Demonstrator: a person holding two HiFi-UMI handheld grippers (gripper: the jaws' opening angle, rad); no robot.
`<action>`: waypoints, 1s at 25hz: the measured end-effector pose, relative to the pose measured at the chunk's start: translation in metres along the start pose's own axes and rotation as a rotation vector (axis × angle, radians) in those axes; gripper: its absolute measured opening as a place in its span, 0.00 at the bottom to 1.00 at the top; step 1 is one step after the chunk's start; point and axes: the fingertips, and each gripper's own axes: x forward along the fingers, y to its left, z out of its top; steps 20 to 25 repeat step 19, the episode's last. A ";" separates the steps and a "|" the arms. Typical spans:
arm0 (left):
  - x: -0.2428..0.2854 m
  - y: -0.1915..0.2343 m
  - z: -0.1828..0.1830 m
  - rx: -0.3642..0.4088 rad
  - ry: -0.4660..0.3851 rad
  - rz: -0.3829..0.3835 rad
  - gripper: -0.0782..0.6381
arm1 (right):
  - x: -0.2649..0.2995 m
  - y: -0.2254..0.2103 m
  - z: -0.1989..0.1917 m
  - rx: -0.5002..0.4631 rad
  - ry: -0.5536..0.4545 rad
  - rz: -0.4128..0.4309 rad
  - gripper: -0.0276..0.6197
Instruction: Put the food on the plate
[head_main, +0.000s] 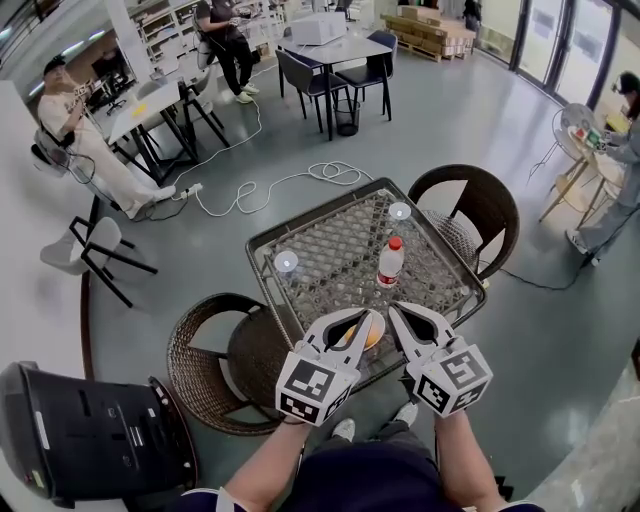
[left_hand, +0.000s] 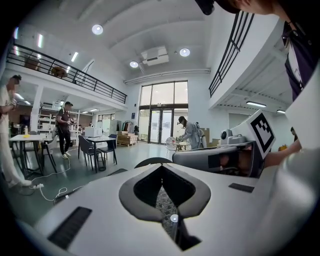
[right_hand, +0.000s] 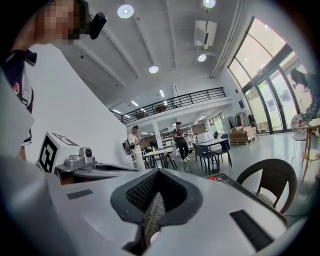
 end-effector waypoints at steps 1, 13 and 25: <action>0.001 -0.001 0.000 0.001 0.001 -0.003 0.12 | 0.000 0.000 0.001 0.000 0.000 0.001 0.05; 0.003 -0.010 0.001 -0.001 0.005 -0.026 0.12 | -0.006 0.002 0.004 -0.020 -0.004 0.000 0.05; 0.002 -0.013 0.002 0.001 -0.001 -0.032 0.12 | -0.009 0.003 0.005 -0.025 -0.006 -0.002 0.05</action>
